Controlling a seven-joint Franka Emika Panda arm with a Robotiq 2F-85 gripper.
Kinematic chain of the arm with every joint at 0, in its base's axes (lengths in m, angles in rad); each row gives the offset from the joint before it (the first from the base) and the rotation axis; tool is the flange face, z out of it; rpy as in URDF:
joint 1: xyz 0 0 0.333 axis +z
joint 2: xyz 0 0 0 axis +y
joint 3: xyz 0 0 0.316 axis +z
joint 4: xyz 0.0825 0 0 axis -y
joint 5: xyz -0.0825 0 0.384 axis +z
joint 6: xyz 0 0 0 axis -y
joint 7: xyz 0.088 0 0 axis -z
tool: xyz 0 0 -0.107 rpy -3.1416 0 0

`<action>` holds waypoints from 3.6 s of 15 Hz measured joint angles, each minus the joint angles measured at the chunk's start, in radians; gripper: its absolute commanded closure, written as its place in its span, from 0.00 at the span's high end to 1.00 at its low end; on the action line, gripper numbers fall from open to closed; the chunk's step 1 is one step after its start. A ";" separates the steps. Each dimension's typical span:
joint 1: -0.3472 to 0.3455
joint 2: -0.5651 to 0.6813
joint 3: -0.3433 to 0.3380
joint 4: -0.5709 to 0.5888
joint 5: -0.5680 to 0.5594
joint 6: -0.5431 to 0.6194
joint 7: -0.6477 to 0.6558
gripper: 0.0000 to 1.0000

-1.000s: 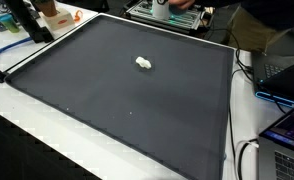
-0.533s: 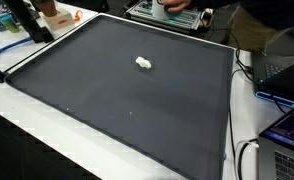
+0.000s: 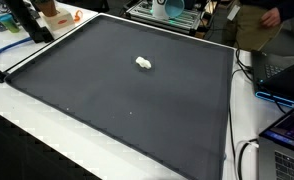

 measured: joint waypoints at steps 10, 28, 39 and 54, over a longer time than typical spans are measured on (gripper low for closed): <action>0.001 0.001 0.003 -0.002 -0.004 0.050 0.003 0.22; -0.024 0.220 0.123 0.009 -0.242 0.352 0.287 0.22; -0.053 0.415 0.123 0.075 -0.466 0.431 0.546 0.22; -0.025 0.616 0.106 0.265 -0.539 0.264 0.656 0.22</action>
